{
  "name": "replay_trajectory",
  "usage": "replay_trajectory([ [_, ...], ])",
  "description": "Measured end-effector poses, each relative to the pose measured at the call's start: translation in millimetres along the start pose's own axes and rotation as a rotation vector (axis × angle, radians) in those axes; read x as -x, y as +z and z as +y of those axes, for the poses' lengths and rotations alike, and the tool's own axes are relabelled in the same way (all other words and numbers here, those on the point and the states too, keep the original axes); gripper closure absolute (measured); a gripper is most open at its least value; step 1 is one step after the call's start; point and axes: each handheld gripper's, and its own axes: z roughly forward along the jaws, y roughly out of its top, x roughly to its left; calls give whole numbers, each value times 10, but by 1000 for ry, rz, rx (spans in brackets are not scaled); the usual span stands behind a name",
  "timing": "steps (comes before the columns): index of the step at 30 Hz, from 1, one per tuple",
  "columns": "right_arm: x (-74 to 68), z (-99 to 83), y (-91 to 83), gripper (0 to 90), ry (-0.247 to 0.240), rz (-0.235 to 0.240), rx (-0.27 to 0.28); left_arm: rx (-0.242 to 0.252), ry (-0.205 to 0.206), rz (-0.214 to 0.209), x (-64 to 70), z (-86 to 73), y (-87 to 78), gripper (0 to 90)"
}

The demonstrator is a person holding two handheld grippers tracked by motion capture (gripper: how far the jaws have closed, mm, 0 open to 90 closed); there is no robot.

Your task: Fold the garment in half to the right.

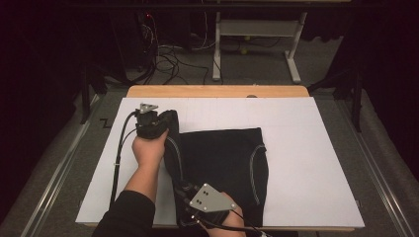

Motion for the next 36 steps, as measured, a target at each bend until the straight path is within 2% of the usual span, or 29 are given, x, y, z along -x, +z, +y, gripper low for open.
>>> replay_trajectory([
  [7,102,-58,-121,747,14,-35,5,-6,15,-3,157,37,80,747],
  [15,211,-139,-260,747,25,-72,10,18,33,-20,360,87,164,747],
  [23,290,-218,-361,747,25,-100,-2,31,38,-28,508,56,258,748],
  [29,332,-285,-420,746,31,-116,-9,28,37,-50,591,51,328,748],
  [36,403,-364,-506,746,39,-130,-22,17,63,-74,759,62,446,748],
])
